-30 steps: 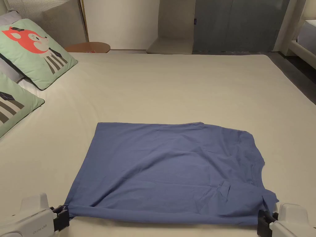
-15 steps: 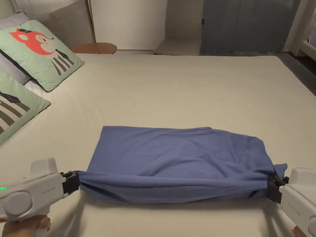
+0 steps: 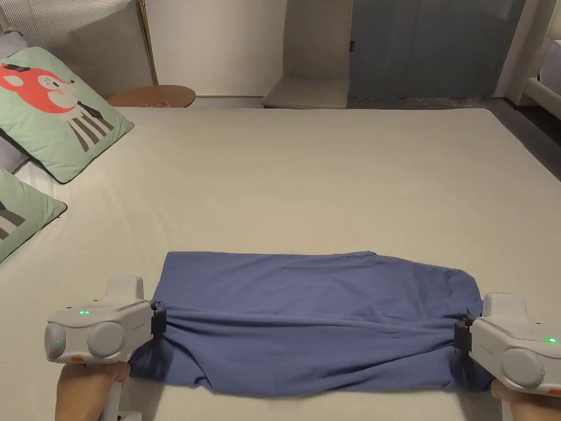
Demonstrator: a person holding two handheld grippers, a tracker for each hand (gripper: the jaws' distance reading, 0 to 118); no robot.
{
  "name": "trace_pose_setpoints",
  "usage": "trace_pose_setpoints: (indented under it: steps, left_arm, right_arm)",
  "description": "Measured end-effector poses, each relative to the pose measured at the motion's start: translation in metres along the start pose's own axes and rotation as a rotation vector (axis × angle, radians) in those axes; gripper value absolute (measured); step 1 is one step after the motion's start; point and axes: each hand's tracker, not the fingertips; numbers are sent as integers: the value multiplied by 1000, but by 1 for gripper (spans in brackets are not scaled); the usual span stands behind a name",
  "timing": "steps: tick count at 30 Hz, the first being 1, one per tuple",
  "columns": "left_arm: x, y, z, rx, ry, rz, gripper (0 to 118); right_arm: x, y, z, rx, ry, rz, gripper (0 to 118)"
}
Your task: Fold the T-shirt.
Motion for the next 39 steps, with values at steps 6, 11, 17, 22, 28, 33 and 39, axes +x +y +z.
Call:
trace_pose_setpoints:
  steps: [6, 11, 17, 22, 28, 33, 39]
  left_arm:
    - [-1, -6, -46, -103, 52, -30, 4]
    - [-2, -12, -48, -97, 65, -26, 5]
    - [4, 6, 1, -2, -18, 78, 106]
    - [30, 17, 85, 242, -112, 18, 109]
    - [70, -3, 177, 522, -122, -75, 109]
    - [86, -31, 204, 624, -78, -97, 108]
    - [87, -55, 210, 653, -108, -62, 14]
  right_arm:
    - [-4, 1, -37, -104, -19, 24, 12]
    - [-2, -2, -38, -104, -20, 21, 12]
    - [-1, 13, 13, 37, -35, -16, 100]
    - [-3, 26, 92, 237, 19, -22, 114]
    - [-14, 10, 176, 455, 55, 10, 114]
    - [-24, -14, 220, 558, 43, 28, 108]
    - [-37, -36, 236, 614, -3, 73, 19]
